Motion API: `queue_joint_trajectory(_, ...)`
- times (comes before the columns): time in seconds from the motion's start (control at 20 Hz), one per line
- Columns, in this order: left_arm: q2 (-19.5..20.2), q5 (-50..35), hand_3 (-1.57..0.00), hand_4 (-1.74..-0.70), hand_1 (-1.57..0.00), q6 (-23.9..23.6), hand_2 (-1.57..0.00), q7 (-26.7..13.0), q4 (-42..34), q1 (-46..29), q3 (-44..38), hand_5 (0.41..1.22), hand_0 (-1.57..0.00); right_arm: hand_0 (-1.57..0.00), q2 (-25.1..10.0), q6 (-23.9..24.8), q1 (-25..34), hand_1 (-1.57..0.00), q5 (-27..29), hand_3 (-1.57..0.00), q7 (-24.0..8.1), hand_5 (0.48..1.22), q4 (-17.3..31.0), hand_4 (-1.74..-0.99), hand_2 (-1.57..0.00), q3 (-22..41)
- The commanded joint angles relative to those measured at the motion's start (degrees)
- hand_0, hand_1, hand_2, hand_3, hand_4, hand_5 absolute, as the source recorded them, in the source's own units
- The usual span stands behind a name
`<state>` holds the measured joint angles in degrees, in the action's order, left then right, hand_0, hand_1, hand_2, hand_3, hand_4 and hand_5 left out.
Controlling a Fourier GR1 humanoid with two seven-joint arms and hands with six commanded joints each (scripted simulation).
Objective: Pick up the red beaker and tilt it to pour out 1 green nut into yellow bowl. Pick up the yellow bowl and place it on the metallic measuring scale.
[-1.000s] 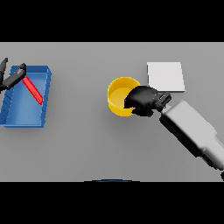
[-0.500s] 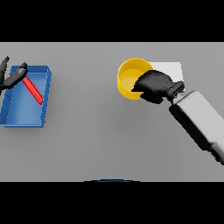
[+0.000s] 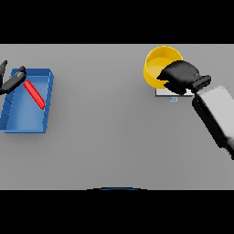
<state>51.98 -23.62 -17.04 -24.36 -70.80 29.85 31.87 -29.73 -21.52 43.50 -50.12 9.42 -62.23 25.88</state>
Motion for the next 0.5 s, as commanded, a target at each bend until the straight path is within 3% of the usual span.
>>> queue_joint_trajectory(0.0, -0.2, 0.1, 0.00, -0.74, 0.00, -0.1, 0.00, -0.1, 0.0, -0.1, 0.2, 0.738, 0.00, -1.57, 0.2, 0.9, 0.3, -1.57, 0.0, -1.15, 0.1, 1.221, 1.9, -1.741, -1.55, -0.5)
queue_joint_trajectory(0.3, -0.1, 0.5, 0.00, -0.72, 0.00, 0.4, 0.00, -0.6, 0.3, 0.2, 0.5, 0.717, 0.00, -1.57, 0.9, 5.9, 2.0, -1.57, -1.7, -1.24, 0.8, 1.221, 13.0, -1.741, -1.47, -2.3)
queue_joint_trajectory(0.45, 0.7, 0.0, 0.00, -0.72, 0.00, 0.3, 0.00, -1.7, -0.6, 0.2, 0.2, 0.712, 0.00, -1.57, 1.7, 5.8, 3.1, -1.57, -1.1, -1.32, 1.2, 1.221, 16.7, -1.741, -1.44, -3.7)
